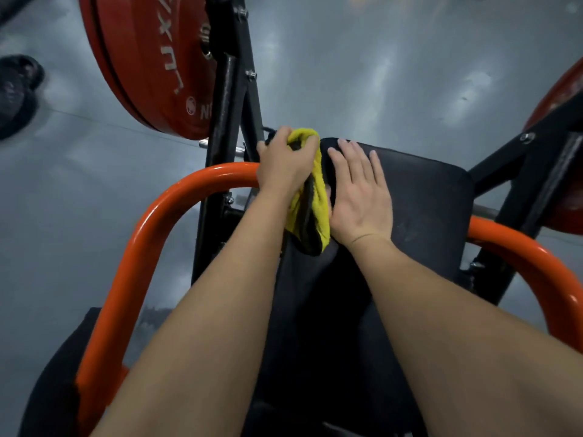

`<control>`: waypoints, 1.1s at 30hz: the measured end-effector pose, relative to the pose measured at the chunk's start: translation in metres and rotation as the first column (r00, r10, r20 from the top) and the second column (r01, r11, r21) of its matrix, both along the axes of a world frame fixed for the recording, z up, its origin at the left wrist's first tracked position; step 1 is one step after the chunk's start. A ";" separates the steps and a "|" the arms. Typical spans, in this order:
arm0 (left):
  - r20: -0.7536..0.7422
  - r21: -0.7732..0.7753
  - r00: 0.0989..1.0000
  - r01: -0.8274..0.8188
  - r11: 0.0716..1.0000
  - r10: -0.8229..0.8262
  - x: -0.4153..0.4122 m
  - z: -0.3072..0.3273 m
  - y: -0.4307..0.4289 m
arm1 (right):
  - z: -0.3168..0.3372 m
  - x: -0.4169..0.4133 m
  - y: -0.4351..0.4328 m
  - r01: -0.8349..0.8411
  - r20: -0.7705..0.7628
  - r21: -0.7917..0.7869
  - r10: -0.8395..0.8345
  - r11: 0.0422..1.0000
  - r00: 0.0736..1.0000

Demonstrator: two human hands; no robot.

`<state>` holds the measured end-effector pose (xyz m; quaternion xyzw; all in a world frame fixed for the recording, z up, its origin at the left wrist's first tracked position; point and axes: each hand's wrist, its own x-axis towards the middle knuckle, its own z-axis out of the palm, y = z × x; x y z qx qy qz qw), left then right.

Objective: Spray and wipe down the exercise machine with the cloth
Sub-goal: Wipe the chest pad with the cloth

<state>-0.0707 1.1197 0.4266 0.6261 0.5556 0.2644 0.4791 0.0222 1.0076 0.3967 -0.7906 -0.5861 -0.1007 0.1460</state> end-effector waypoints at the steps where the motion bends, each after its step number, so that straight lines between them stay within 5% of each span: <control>1: 0.032 -0.017 0.999 -0.007 1.000 0.007 0.001 -0.001 0.001 | 0.001 0.000 0.001 0.009 0.003 0.008 -0.009 1.000 1.000; 10: 0.337 -0.358 0.939 0.054 0.932 0.075 -0.063 -0.027 -0.050 | 0.004 -0.003 0.002 0.028 0.018 0.053 -0.029 0.998 0.999; 16: 0.178 -0.490 0.983 0.047 0.871 0.047 -0.136 -0.058 -0.119 | 0.007 -0.007 -0.002 0.036 0.013 0.064 -0.037 0.997 0.999; 22: 0.006 -0.736 0.998 0.052 0.675 -0.070 -0.194 -0.093 -0.169 | 0.006 -0.009 -0.002 0.041 0.013 0.054 -0.042 0.998 0.999; 24: -0.043 -0.660 0.992 0.059 0.749 -0.116 -0.183 -0.092 -0.159 | 0.004 -0.010 -0.003 0.039 0.021 0.059 -0.040 0.997 0.999; 28: 0.051 -0.379 0.998 -0.024 0.925 0.046 -0.128 -0.064 -0.113 | 0.004 -0.008 -0.001 0.029 0.017 0.077 -0.030 0.997 0.999; 33: 0.171 -0.044 0.974 -0.147 0.988 0.152 -0.037 -0.012 -0.033 | 0.003 -0.004 0.000 0.021 0.017 0.067 -0.023 0.998 1.000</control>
